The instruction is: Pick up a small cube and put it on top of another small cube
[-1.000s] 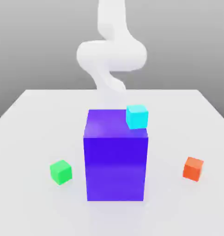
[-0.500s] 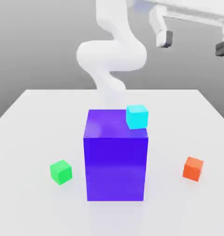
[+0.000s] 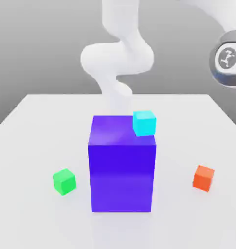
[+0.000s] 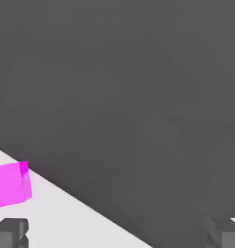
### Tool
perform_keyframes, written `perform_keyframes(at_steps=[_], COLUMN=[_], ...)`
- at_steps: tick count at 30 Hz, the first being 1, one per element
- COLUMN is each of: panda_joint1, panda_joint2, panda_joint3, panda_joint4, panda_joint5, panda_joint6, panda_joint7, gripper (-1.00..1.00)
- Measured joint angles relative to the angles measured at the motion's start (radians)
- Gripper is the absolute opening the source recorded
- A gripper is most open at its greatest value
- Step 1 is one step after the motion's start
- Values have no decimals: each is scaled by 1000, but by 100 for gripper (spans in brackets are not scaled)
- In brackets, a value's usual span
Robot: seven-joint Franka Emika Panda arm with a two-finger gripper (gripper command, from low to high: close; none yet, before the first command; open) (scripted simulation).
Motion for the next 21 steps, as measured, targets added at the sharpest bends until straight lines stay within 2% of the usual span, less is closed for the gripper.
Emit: perform_keyframes(at_steps=[6, 10, 11, 17, 21], panda_joint1=[57, 98, 103, 107, 80], panda_joint2=[200, 345, 363, 373, 267], panda_joint3=[32, -4, -11, -15, 22], panda_joint4=[57, 98, 104, 106, 77], panda_joint5=[-3, -43, -49, -48, -6], panda_joint6=[33, 119, 132, 139, 64], panda_joint7=[-25, -4, -1, -2, -29], gripper=[0, 0, -100, -100, -100])
